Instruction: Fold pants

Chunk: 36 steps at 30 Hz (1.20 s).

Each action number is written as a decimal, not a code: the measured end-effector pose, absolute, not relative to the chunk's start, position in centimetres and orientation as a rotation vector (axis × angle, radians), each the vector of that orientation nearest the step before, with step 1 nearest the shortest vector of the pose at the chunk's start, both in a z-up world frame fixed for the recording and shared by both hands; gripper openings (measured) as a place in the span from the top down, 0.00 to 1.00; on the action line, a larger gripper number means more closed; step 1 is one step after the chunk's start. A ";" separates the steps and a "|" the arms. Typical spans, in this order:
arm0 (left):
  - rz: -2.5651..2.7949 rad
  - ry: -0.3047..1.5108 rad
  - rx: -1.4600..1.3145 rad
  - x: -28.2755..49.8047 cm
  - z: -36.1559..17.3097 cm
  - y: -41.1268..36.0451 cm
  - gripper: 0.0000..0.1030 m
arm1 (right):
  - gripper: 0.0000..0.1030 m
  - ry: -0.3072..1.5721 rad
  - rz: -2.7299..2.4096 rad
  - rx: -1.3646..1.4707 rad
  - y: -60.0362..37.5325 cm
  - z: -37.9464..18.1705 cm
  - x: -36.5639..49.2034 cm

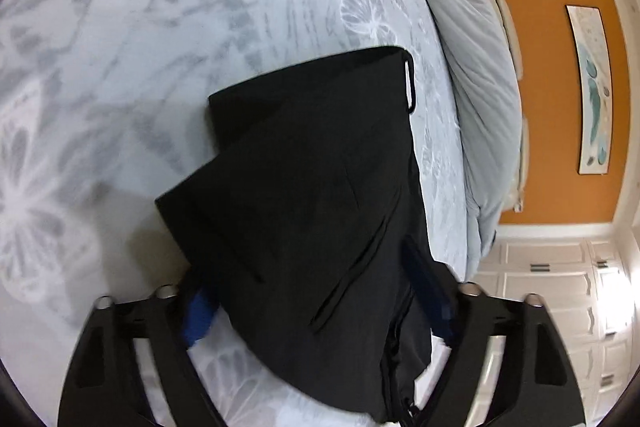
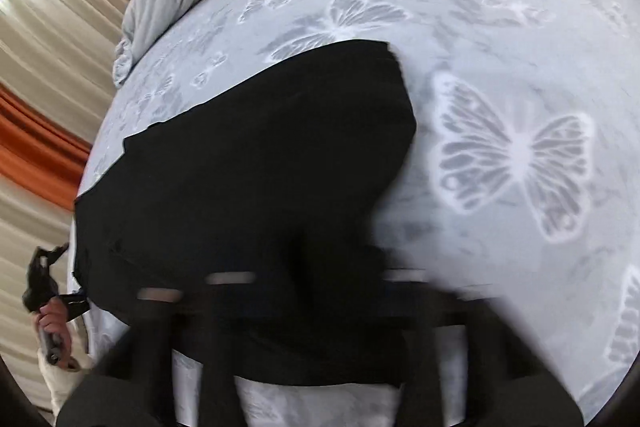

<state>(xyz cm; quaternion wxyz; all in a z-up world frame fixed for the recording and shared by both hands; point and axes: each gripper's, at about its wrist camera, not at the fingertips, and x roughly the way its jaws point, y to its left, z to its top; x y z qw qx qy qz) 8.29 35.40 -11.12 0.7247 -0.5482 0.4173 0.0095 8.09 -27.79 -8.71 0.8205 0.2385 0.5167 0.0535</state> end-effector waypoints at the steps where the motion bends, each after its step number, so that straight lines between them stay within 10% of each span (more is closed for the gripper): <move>1: 0.023 0.921 -1.191 8.8 -10.9 35.2 0.40 | 0.93 1.074 0.119 0.481 -27.7 -7.8 7.8; 11: 0.045 0.924 -1.111 10.6 -10.7 34.2 0.19 | 0.88 1.142 0.080 0.384 -30.2 -8.2 6.5; 15: 0.059 0.897 -1.126 10.9 -10.7 33.9 0.13 | 0.31 1.124 0.018 0.372 -30.5 -7.3 5.8; 17: 0.060 0.882 -1.117 11.0 -10.6 33.9 0.31 | 0.30 1.095 -0.003 0.363 -30.5 -6.4 5.6; 19: 0.069 0.904 -1.095 11.5 -11.0 34.0 0.92 | 0.25 1.059 -0.019 0.420 -31.4 -5.4 5.4; 26: -0.112 0.750 -1.016 11.3 -2.2 27.2 0.96 | 0.18 0.899 -0.018 0.542 -33.3 -2.0 4.5; 29: -0.336 0.722 -0.774 10.2 3.1 17.2 0.85 | 0.18 0.883 0.013 0.528 -33.0 -1.4 4.4; 31: -0.513 0.764 -0.680 9.7 3.3 10.3 0.33 | 0.18 0.900 0.030 0.505 -32.8 -1.6 4.4; 32: -0.584 0.801 -0.674 9.4 2.6 7.5 0.23 | 0.18 0.911 0.032 0.497 -32.7 -1.8 4.5; 36: -0.588 0.859 -0.633 8.4 1.5 3.8 0.22 | 0.18 0.932 0.093 0.545 -32.6 -2.2 4.7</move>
